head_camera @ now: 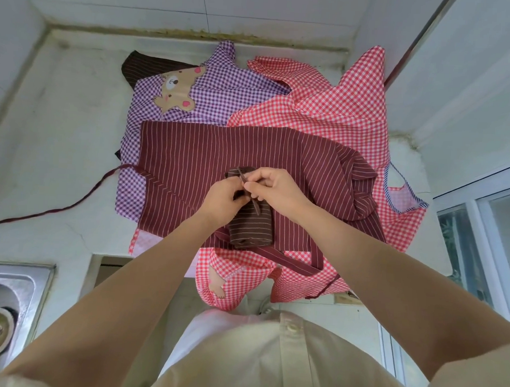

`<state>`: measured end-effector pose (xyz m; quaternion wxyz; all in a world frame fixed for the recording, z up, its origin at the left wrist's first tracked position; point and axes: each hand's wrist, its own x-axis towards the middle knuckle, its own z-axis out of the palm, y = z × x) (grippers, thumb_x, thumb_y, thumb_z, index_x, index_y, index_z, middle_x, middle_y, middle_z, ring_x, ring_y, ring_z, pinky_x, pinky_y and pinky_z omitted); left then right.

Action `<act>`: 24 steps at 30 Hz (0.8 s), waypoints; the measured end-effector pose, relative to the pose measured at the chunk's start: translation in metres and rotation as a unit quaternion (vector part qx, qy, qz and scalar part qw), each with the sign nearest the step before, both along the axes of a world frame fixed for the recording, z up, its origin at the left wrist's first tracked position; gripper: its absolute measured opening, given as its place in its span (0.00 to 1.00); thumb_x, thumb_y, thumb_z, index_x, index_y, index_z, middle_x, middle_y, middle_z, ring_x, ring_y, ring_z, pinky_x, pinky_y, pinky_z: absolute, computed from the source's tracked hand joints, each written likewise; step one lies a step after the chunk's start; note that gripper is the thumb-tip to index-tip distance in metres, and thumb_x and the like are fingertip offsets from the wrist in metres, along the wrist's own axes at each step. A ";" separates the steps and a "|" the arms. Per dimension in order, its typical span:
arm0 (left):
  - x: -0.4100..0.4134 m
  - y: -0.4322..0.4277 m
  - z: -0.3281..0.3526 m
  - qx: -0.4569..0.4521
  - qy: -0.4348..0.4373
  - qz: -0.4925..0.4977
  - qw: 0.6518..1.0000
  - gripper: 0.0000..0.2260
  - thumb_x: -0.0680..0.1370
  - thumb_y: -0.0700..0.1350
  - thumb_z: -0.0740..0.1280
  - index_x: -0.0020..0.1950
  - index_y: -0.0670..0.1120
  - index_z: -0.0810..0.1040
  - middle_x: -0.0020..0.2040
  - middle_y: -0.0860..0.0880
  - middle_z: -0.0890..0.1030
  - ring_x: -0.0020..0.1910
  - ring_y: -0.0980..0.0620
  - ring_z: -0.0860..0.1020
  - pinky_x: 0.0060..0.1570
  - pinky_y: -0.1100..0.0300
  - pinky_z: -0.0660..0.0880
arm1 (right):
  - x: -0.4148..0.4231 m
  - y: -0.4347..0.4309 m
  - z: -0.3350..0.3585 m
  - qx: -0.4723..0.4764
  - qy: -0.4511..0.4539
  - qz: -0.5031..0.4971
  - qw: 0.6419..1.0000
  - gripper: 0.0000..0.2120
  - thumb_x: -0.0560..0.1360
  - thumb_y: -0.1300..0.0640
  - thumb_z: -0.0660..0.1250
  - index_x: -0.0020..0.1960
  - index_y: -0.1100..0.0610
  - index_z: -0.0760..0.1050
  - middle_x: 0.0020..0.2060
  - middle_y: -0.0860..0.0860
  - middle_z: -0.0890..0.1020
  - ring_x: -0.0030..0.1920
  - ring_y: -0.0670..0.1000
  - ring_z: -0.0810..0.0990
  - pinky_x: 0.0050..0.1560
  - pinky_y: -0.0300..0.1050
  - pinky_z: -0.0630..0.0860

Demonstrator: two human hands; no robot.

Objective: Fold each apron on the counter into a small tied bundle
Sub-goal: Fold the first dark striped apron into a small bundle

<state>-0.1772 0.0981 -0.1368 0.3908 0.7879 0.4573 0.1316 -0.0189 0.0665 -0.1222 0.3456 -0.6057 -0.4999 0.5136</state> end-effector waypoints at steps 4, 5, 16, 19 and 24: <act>-0.003 0.003 -0.004 -0.006 -0.002 0.018 1.000 0.05 0.78 0.37 0.67 0.50 0.42 0.83 0.48 0.51 0.79 0.49 0.53 0.76 0.55 0.60 0.71 | 0.002 0.003 0.001 -0.014 0.023 -0.012 1.000 0.03 0.78 0.63 0.67 0.50 0.59 0.79 0.40 0.50 0.82 0.38 0.42 0.81 0.46 0.38 0.78; -0.003 0.004 -0.004 -0.008 -0.008 0.022 1.000 0.05 0.79 0.37 0.67 0.48 0.42 0.83 0.47 0.52 0.80 0.48 0.55 0.76 0.54 0.61 0.71 | 0.003 0.003 0.002 -0.018 0.022 -0.008 1.000 0.04 0.78 0.64 0.65 0.51 0.58 0.77 0.41 0.51 0.81 0.38 0.42 0.80 0.47 0.38 0.77; -0.006 0.008 -0.002 -0.122 -0.101 0.096 0.983 0.09 0.83 0.38 0.58 0.49 0.45 0.77 0.40 0.50 0.83 0.39 0.58 0.79 0.48 0.68 0.75 | 0.039 -0.001 -0.006 -0.055 -0.181 -0.115 0.975 0.06 0.78 0.50 0.65 0.49 0.51 0.78 0.41 0.44 0.80 0.47 0.46 0.77 0.55 0.47 0.72; -0.004 0.008 -0.002 -0.129 -0.101 0.092 0.982 0.08 0.83 0.37 0.57 0.52 0.43 0.74 0.40 0.48 0.83 0.39 0.57 0.79 0.46 0.69 0.75 | 0.040 -0.002 -0.004 0.071 -0.292 -0.081 0.950 0.06 0.76 0.53 0.69 0.52 0.48 0.80 0.52 0.43 0.80 0.54 0.47 0.73 0.60 0.48 0.68; -0.006 0.010 -0.002 -0.097 -0.101 0.074 0.987 0.06 0.82 0.34 0.56 0.55 0.42 0.70 0.40 0.46 0.82 0.40 0.52 0.81 0.44 0.67 0.76 | 0.009 0.008 0.000 0.052 -0.217 0.098 0.970 0.14 0.76 0.60 0.70 0.61 0.54 0.78 0.55 0.47 0.80 0.40 0.40 0.77 0.55 0.40 0.76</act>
